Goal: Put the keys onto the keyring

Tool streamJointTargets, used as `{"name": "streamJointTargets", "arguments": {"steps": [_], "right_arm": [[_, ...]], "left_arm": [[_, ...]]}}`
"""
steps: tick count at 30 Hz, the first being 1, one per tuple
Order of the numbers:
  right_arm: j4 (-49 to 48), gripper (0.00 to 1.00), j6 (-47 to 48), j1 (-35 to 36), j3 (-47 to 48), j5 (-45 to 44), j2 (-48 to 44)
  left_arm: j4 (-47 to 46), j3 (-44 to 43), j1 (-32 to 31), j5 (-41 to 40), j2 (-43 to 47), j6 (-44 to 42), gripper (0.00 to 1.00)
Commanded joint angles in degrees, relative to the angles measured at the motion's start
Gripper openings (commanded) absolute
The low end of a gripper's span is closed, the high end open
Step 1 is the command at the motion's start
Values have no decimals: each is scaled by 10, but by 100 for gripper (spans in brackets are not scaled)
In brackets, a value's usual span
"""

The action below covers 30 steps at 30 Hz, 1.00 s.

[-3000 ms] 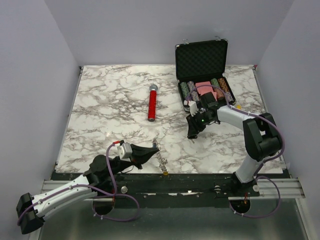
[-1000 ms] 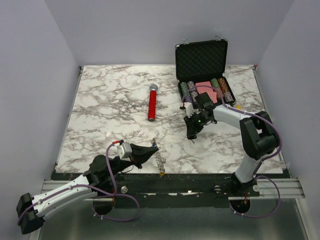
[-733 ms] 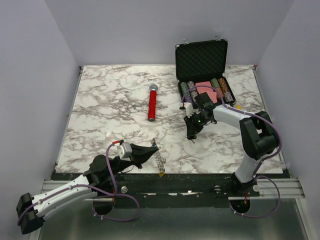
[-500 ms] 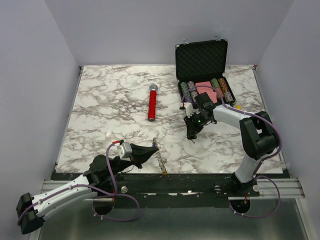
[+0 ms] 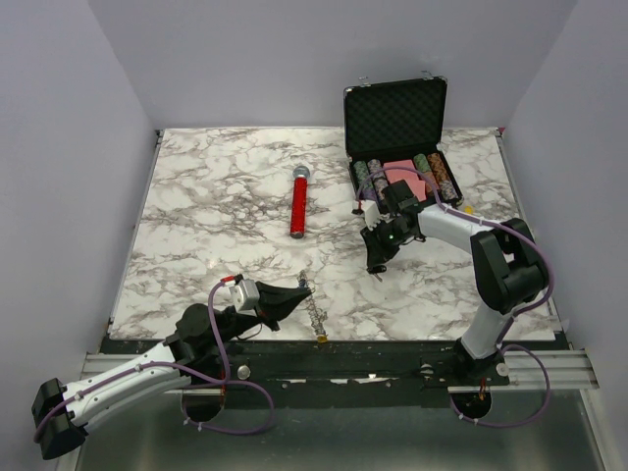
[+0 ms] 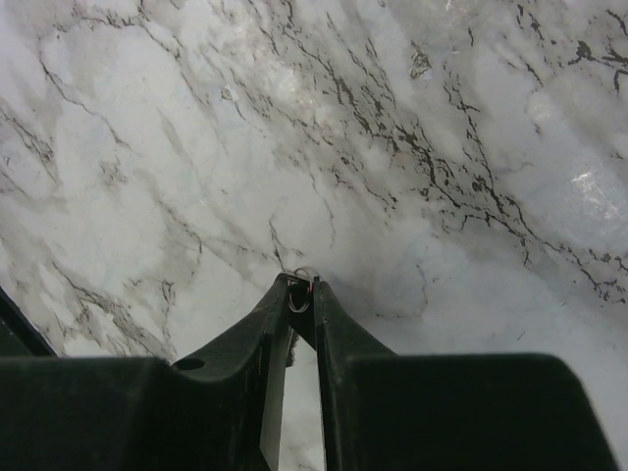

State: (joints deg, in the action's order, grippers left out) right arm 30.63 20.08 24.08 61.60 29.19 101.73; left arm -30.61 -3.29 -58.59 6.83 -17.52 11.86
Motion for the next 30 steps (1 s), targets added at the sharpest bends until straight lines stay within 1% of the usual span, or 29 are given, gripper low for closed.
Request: {"name": "streamJointTargets", "arguments": {"steps": [1,30], "right_arm": [[18,24,8,4,12,-10,-5],[28,22,8,10,18,3,4]], "left_arm": [[-23,16,2,-12,2,-5,0],[-24,18,2,-14,1,-5,0]]}}
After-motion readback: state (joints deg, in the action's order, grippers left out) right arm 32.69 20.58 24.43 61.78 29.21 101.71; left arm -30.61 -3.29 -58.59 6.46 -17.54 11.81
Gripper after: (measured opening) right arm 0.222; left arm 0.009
